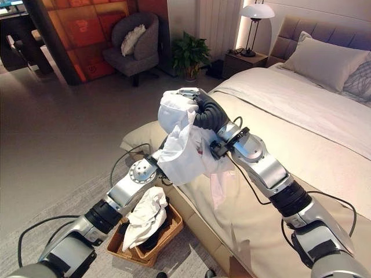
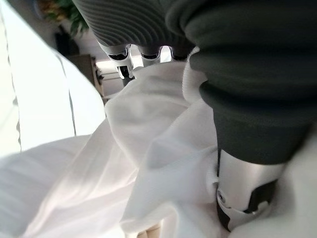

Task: Pick up clothes into the bucket

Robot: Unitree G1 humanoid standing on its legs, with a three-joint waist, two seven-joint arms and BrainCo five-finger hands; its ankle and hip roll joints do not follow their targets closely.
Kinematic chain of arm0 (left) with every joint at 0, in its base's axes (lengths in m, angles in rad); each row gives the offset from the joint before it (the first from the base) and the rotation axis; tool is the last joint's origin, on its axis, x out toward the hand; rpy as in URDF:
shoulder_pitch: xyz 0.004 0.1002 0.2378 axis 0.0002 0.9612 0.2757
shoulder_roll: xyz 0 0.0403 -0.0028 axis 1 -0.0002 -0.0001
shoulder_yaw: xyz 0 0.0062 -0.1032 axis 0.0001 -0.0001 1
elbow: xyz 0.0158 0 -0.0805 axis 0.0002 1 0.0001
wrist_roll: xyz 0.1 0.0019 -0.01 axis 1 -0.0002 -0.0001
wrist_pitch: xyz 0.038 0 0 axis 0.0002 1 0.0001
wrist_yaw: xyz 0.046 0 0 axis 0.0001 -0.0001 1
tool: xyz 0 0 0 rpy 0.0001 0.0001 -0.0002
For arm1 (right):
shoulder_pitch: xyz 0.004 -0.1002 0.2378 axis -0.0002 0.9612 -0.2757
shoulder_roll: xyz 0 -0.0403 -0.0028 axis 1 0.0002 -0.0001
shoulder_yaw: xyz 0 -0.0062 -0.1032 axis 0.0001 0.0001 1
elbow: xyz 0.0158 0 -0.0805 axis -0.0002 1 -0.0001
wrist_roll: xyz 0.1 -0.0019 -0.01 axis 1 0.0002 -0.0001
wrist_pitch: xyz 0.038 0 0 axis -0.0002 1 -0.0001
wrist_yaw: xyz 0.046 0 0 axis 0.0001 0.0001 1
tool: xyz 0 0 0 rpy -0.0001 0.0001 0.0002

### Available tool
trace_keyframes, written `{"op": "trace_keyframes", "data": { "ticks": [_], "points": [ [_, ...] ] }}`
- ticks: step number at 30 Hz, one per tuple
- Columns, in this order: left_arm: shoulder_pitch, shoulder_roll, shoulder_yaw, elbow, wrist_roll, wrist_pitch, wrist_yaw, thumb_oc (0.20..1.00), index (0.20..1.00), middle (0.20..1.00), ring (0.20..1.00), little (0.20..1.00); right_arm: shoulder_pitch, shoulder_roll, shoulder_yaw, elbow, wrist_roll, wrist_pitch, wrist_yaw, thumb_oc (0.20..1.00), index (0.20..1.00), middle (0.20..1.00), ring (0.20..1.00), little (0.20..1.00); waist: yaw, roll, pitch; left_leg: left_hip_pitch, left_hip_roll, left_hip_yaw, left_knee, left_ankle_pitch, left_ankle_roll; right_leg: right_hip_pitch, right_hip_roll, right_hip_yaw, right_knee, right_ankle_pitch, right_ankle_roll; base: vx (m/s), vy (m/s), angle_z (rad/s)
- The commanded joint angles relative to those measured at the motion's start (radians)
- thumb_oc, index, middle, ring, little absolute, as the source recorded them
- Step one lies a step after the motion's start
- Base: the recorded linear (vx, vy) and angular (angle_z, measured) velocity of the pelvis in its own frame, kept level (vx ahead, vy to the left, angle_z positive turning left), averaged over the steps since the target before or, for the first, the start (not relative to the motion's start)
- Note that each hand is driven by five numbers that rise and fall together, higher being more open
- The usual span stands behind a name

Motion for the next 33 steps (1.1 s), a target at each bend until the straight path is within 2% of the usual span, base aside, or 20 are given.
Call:
{"op": "trace_keyframes", "data": {
  "ticks": [1, 2, 5, 6, 9, 10, 11, 13, 14, 15, 16, 30, 33],
  "points": [
    [-0.172, -0.067, -0.111, 0.022, -0.170, -0.011, -0.070, 0.200, 0.200, 0.200, 0.200, 0.200, -0.141, 0.059, 0.037, -0.122, 0.074, -0.064, 0.029, 0.200, 0.200, 0.200, 0.200, 0.200, 0.012, -0.070, -0.030, -0.005, -0.037, -0.005, 0.081, -0.088, 0.032, 0.007, -0.082, -0.057, 0.086, -0.049, 0.066, 0.05, 0.007, 0.02],
    [-0.162, -0.066, -0.130, 0.024, -0.229, 0.004, -0.090, 0.200, 0.200, 0.200, 0.200, 0.200, -0.138, 0.057, 0.040, -0.113, 0.075, -0.064, 0.022, 0.200, 0.200, 0.200, 0.200, 0.200, 0.010, -0.068, -0.031, 0.007, -0.035, -0.002, 0.077, -0.096, 0.030, 0.016, -0.079, -0.056, 0.086, -0.056, 0.066, 0.05, 0.007, 0.02],
    [-0.148, -0.052, -0.129, 0.022, -0.278, 0.007, -0.096, 0.200, 0.200, 0.200, 0.200, 0.200, -0.135, 0.049, 0.032, -0.108, 0.073, -0.068, 0.016, 0.200, 0.200, 0.200, 0.200, 0.200, 0.007, -0.067, -0.035, 0.010, -0.035, 0.000, 0.074, -0.097, 0.029, 0.018, -0.079, -0.056, 0.085, -0.057, 0.066, 0.02, 0.003, 0.00],
    [-0.124, -0.033, -0.116, 0.012, -0.336, 0.014, -0.106, 0.200, 0.200, 0.200, 0.200, 0.200, -0.124, 0.045, 0.018, -0.098, 0.068, -0.070, 0.006, 0.200, 0.200, 0.200, 0.200, 0.200, 0.005, -0.066, -0.036, 0.014, -0.034, 0.000, 0.072, -0.097, 0.028, 0.020, -0.080, -0.055, 0.084, -0.056, 0.065, 0.00, 0.000, 0.00],
    [-0.086, -0.016, -0.097, 0.004, -0.388, 0.021, -0.115, 0.200, 0.200, 0.200, 0.200, 0.200, -0.095, 0.040, -0.019, -0.080, 0.045, -0.074, -0.015, 0.209, 0.209, 0.209, 0.209, 0.209, 0.005, -0.063, -0.040, 0.017, -0.032, -0.001, 0.070, -0.098, 0.028, 0.021, -0.082, -0.056, 0.085, -0.057, 0.066, 0.00, 0.000, 0.00],
    [-0.070, -0.012, -0.083, 0.001, -0.405, 0.023, -0.117, 0.200, 0.200, 0.200, 0.200, 0.200, -0.079, 0.043, -0.036, -0.072, 0.039, -0.076, -0.021, 0.382, 0.382, 0.382, 0.382, 0.382, 0.005, -0.063, -0.040, 0.019, -0.032, -0.001, 0.069, -0.099, 0.028, 0.023, -0.082, -0.056, 0.085, -0.057, 0.066, 0.00, 0.000, 0.00],
    [-0.054, -0.008, -0.073, 0.001, -0.416, 0.023, -0.119, 0.200, 0.200, 0.200, 0.200, 0.200, -0.064, 0.043, -0.053, -0.064, 0.029, -0.076, -0.030, 0.416, 0.416, 0.416, 0.416, 0.416, 0.007, -0.063, -0.040, 0.021, -0.032, -0.001, 0.069, -0.100, 0.029, 0.025, -0.082, -0.056, 0.085, -0.058, 0.066, 0.00, 0.000, 0.00],
    [-0.022, 0.006, -0.051, -0.015, -0.443, 0.027, -0.128, 0.200, 0.200, 0.200, 0.200, 0.200, -0.037, 0.034, -0.086, -0.051, 0.007, -0.076, -0.045, 0.432, 0.432, 0.432, 0.432, 0.432, 0.007, -0.062, -0.041, 0.023, -0.032, -0.001, 0.070, -0.102, 0.029, 0.027, -0.083, -0.057, 0.087, -0.060, 0.065, 0.00, 0.000, 0.00],
    [-0.007, 0.011, -0.043, -0.020, -0.445, 0.025, -0.129, 0.200, 0.200, 0.200, 0.200, 0.200, -0.025, 0.033, -0.101, -0.047, -0.002, -0.076, -0.051, 0.548, 0.548, 0.548, 0.548, 0.548, 0.007, -0.062, -0.042, 0.025, -0.033, -0.002, 0.070, -0.104, 0.030, 0.029, -0.083, -0.056, 0.087, -0.061, 0.065, 0.00, 0.000, 0.00],
    [0.009, 0.015, -0.032, -0.022, -0.456, 0.032, -0.133, 0.200, 0.200, 0.200, 0.200, 0.200, -0.009, 0.032, -0.118, -0.040, -0.013, -0.074, -0.057, 0.906, 0.906, 0.906, 0.906, 0.906, 0.007, -0.061, -0.042, 0.027, -0.033, -0.002, 0.070, -0.104, 0.030, 0.030, -0.083, -0.057, 0.088, -0.061, 0.065, 0.00, 0.000, 0.00],
    [0.021, 0.022, -0.025, -0.029, -0.458, 0.030, -0.131, 0.200, 0.200, 0.200, 0.200, 0.200, 0.003, 0.031, -0.130, -0.042, -0.021, -0.074, -0.061, 1.000, 1.000, 1.000, 1.000, 1.000, 0.007, -0.061, -0.043, 0.028, -0.033, -0.002, 0.070, -0.106, 0.031, 0.030, -0.084, -0.056, 0.088, -0.063, 0.064, 0.00, 0.000, 0.00],
    [0.202, 0.063, 0.146, -0.123, -0.565, 0.028, -0.147, 0.200, 0.200, 0.200, 0.200, 0.200, 0.176, 0.003, -0.338, -0.002, -0.096, -0.077, -0.111, 1.000, 1.000, 1.000, 1.000, 1.000, 0.014, -0.058, -0.042, 0.036, -0.032, -0.004, 0.069, -0.111, 0.035, 0.034, -0.084, -0.053, 0.092, -0.074, 0.060, 0.00, 0.000, 0.00],
    [0.288, 0.048, 0.245, -0.154, -0.608, 0.020, -0.148, 0.200, 0.200, 0.200, 0.200, 0.200, 0.285, 0.010, -0.423, 0.046, -0.144, -0.065, -0.121, 1.000, 1.000, 1.000, 1.000, 1.000, 0.017, -0.057, -0.036, 0.037, -0.033, -0.008, 0.068, -0.113, 0.037, 0.036, -0.084, -0.053, 0.092, -0.077, 0.058, 0.00, 0.000, 0.00]
  ]
}}
